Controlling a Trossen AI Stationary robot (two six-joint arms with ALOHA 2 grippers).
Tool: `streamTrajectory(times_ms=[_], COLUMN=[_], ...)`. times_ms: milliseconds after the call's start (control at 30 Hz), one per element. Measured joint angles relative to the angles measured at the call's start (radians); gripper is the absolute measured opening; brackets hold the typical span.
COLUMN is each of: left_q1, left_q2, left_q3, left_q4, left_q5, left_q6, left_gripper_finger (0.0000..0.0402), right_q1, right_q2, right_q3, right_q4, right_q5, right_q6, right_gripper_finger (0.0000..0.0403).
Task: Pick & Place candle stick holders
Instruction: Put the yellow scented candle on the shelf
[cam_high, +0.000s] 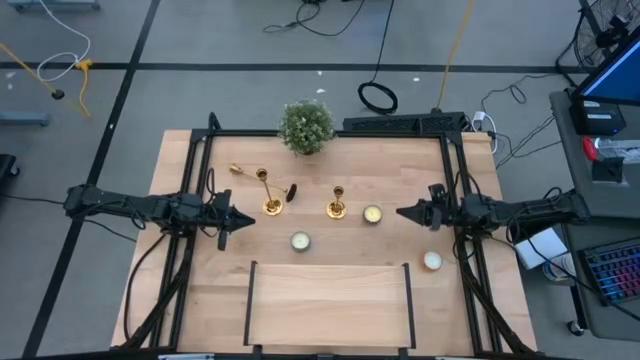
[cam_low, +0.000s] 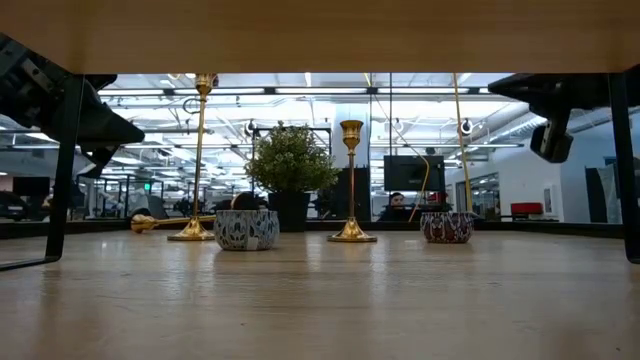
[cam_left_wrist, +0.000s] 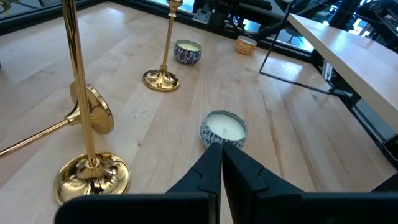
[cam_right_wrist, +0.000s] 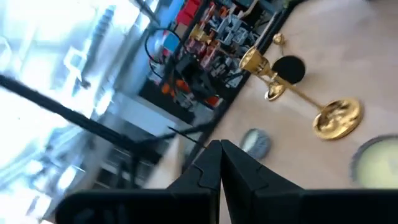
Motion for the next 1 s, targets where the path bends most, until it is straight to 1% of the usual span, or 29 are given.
streamTrajectory(times_ms=[67, 267, 333, 433, 633, 733, 833, 900, 1000], left_q1=[0.000, 0.000, 0.000, 0.000, 0.000, 0.000, 0.000, 0.000, 0.000], left_q2=[0.000, 0.000, 0.000, 0.000, 0.000, 0.000, 0.000, 0.000, 0.000], left_q3=[0.000, 0.000, 0.000, 0.000, 0.000, 0.000, 0.000, -0.001, -0.001], left_q4=[0.000, 0.000, 0.000, 0.000, 0.000, 0.002, 0.005, 0.021, 0.129], left_q5=[0.000, 0.000, 0.000, 0.000, 0.000, -0.041, -0.064, -0.071, -0.071], left_q6=[0.000, 0.000, 0.000, 0.000, 0.003, 0.099, 0.122, 0.112, 0.009], left_gripper_finger=[0.0017, 0.0017, 0.0017, 0.0017, 0.0017, 0.0017, 0.0017, 0.0017, 0.0017], right_q1=[0.000, 0.000, 0.000, 0.000, 0.000, 0.000, 0.000, 0.000, 0.000], right_q2=[0.000, 0.000, 0.000, 0.000, 0.000, 0.000, 0.000, 0.000, 0.000], right_q3=[0.000, 0.000, 0.000, 0.000, 0.000, 0.000, 0.000, 0.000, 0.000], right_q4=[0.013, 0.037, 0.037, 0.038, 0.038, 0.039, 0.046, 0.045, 0.044], right_q5=[0.023, 0.177, 0.244, 0.330, 0.457, 0.516, 0.546, 0.547, 0.547], right_q6=[0.043, 0.066, 0.084, 0.083, 0.083, 0.083, 0.084, 0.076, 0.078], right_gripper_finger=[0.0004, 0.0004, 0.0004, 0.0004, 0.0004, 0.0004, 0.0004, 0.0004, 0.0004])
